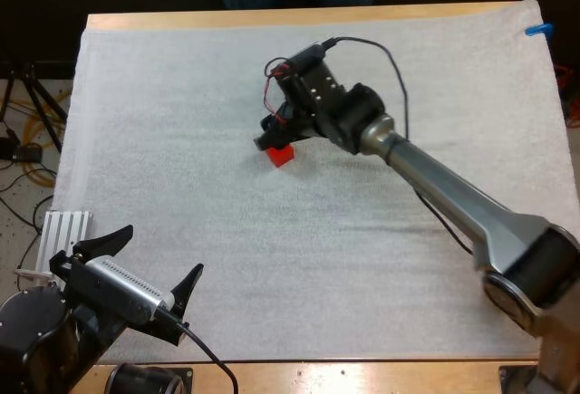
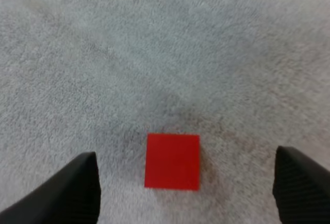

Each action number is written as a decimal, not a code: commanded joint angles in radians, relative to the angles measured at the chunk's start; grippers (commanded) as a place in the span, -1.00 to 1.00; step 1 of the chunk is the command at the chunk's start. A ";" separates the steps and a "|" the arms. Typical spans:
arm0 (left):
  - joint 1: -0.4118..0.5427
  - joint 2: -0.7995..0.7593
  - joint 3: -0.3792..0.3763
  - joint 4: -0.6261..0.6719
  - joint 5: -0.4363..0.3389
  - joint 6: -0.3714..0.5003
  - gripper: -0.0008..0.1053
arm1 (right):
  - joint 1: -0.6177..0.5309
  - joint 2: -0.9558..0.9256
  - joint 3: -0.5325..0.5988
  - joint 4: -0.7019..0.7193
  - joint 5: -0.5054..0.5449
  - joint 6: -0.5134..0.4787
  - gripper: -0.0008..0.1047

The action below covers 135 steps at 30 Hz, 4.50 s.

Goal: Stack red cube on blue cube

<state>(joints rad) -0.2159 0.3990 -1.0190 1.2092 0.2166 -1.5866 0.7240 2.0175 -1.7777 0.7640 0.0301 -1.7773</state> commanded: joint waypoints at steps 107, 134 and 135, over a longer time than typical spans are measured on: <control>-0.005 0.002 -0.008 -0.001 0.031 -0.008 0.65 | -0.285 -1.290 1.211 0.363 0.277 0.558 -0.99; -0.005 0.002 -0.008 -0.001 0.053 -0.008 0.65 | -0.489 -1.158 1.249 0.265 0.153 0.501 -0.99; -0.005 0.002 -0.008 -0.001 0.053 -0.008 0.65 | -0.489 -1.158 1.249 0.266 0.153 0.503 -0.99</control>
<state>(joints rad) -0.2159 0.3990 -1.0190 1.2092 0.2594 -1.5866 0.2393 0.8626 -0.5290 1.0304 0.1769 -1.2774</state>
